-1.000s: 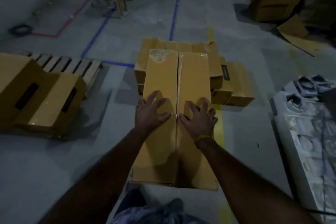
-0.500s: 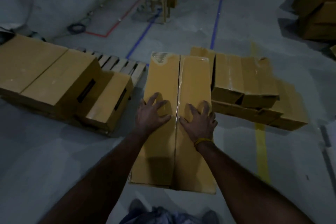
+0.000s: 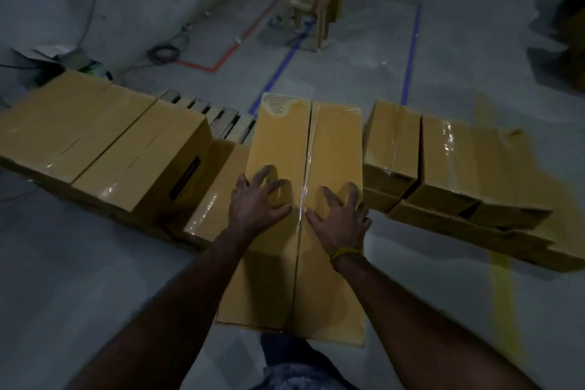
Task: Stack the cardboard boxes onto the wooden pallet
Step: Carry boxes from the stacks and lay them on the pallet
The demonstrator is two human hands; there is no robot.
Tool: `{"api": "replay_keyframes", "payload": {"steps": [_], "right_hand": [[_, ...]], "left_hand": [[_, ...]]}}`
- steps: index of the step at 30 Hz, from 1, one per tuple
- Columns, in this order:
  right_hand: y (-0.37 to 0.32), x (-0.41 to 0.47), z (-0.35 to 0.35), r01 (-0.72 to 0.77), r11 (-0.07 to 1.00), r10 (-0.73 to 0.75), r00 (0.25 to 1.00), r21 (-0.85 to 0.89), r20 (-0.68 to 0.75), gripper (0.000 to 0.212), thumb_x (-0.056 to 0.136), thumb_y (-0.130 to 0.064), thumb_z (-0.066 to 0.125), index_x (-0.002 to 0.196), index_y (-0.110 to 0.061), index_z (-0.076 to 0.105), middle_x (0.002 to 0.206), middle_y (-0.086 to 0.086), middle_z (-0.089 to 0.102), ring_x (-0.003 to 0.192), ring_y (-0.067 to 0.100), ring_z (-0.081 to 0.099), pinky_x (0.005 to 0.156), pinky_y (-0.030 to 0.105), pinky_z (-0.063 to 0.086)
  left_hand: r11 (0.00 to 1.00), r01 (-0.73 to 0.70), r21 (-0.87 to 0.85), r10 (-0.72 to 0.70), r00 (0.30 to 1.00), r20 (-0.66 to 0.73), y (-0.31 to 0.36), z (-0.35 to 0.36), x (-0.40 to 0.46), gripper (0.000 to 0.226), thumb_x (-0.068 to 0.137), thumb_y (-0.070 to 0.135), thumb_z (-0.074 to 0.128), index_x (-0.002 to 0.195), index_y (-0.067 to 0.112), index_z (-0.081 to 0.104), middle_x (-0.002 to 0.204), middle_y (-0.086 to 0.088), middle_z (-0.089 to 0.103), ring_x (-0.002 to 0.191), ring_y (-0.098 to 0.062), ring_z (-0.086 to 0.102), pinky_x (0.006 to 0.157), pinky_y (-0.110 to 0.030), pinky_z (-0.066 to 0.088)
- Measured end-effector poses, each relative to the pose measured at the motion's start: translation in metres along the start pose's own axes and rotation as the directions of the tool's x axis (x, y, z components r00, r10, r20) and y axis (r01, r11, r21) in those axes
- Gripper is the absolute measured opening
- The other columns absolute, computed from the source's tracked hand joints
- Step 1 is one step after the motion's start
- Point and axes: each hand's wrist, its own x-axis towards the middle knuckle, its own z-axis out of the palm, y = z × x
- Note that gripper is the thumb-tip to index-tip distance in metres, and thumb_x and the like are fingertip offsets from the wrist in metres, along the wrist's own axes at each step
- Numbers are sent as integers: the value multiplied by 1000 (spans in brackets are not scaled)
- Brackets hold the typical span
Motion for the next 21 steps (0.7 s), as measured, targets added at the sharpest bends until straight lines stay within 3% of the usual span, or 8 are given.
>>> {"api": "replay_keyframes", "payload": {"steps": [5,12,21], "right_hand": [[-51,60,34,9,999,-12,999,41,53,71,83,-75,52,146,-46,38,160,5,5,136,47,25,105,57,32],[-120,118,64,7,999,-11,993,33,119,70,83,-73,54,145,-46,37,159,6,4,136,46,25,104,56,33],[-225,155,137,-95,995,87,986,45,145,67,84,-69,56,145,-45,37,158,6,3,134,43,25,103,55,34]], "left_hand": [[998,55,42,-58,997,58,-56,-1,61,76,75,79,56,142,46,42,163,14,13,143,-39,20,106,-58,39],[990,125,59,-133,980,151,-120,-22,123,78,76,76,60,144,45,40,163,15,8,146,-38,13,110,-57,31],[999,34,9,-35,966,256,-246,-25,187,77,78,72,63,145,44,40,164,13,7,147,-41,8,111,-62,29]]}}
